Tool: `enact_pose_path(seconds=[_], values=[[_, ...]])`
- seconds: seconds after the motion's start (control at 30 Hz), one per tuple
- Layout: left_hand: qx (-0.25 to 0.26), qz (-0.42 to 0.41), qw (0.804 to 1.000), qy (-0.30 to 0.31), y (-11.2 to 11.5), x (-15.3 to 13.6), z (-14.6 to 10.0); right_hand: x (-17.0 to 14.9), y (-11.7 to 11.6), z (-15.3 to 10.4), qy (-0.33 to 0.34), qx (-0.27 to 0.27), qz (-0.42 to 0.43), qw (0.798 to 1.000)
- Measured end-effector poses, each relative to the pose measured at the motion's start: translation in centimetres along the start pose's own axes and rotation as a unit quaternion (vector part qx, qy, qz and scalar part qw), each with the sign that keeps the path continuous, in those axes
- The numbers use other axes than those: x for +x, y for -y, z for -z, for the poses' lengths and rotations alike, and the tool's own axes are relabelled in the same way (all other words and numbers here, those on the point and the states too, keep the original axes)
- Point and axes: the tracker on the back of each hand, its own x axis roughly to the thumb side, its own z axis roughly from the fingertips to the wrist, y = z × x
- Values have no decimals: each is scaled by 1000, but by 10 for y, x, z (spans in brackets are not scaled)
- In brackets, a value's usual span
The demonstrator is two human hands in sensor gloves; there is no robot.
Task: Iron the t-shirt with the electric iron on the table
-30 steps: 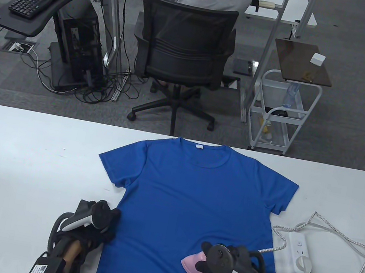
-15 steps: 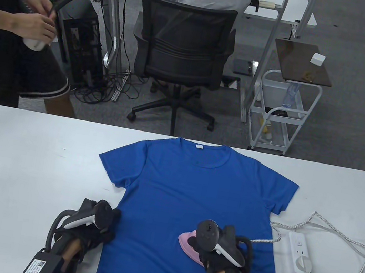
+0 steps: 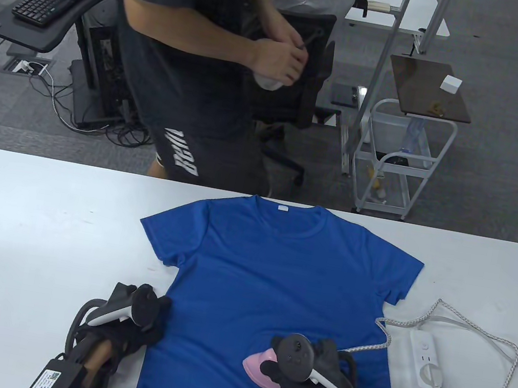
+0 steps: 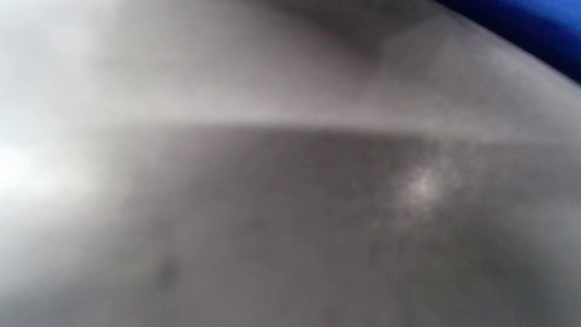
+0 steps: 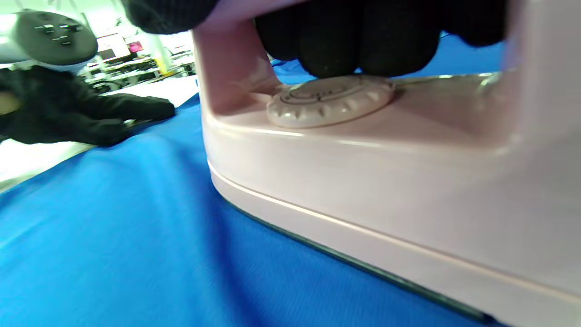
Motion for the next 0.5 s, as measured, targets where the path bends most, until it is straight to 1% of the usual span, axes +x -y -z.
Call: enact_pose_path(seconds=[0.2, 0.5], values=[[1, -6, 1000, 1, 1, -1, 0, 7, -1, -11, 55, 42, 0, 998], [4, -9, 1000, 3, 1, -2, 0, 8, -1, -11, 61, 52, 3, 997]])
